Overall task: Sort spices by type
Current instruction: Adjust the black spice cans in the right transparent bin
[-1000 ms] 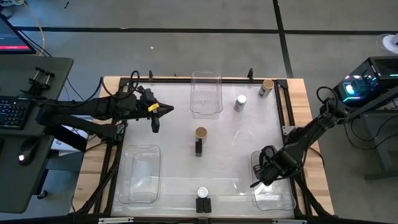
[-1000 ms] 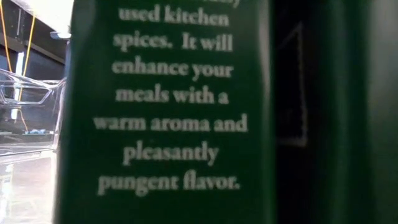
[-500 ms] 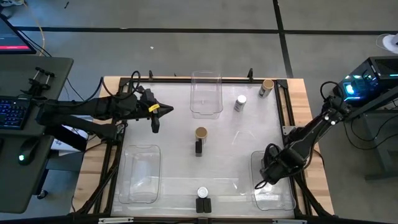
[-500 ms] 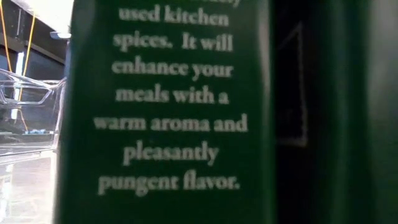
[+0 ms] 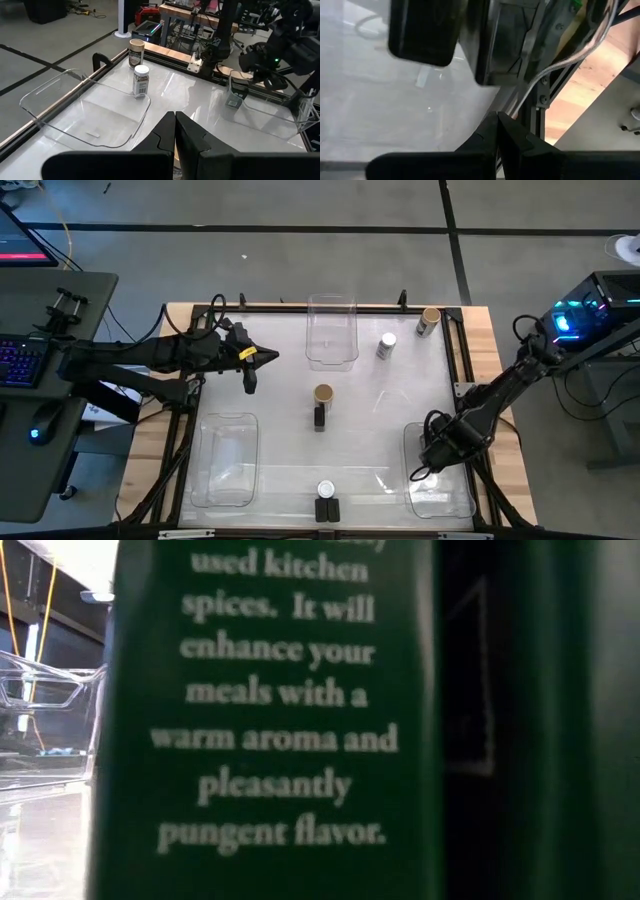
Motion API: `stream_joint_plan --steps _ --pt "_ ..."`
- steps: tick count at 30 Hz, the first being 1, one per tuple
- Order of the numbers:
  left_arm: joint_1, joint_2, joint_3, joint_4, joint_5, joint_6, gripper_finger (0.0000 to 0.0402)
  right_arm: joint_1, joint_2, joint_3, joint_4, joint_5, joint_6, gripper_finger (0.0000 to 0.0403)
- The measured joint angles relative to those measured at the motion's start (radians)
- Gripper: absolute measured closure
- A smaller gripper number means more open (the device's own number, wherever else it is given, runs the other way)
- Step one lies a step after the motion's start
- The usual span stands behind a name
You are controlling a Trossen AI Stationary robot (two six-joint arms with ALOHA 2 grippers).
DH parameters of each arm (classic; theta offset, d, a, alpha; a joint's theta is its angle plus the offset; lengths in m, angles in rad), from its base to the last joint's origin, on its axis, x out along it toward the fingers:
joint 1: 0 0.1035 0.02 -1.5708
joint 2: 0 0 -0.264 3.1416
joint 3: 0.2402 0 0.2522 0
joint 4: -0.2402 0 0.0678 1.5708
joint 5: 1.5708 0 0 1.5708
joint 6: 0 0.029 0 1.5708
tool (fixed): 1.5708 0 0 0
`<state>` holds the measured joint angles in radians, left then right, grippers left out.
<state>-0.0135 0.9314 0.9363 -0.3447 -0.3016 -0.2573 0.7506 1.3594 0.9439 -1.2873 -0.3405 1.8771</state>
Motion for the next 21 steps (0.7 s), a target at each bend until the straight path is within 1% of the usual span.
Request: stream_joint_plan --steps 8,21 --pt "0.000 0.000 0.000 0.000 0.000 0.000 0.0402 -0.008 0.000 -0.048 0.031 0.002 0.008 0.0403" --pt "0.000 0.000 0.000 0.000 -0.001 0.000 0.0401 -0.062 0.000 -0.050 0.049 0.096 0.008 0.0403"
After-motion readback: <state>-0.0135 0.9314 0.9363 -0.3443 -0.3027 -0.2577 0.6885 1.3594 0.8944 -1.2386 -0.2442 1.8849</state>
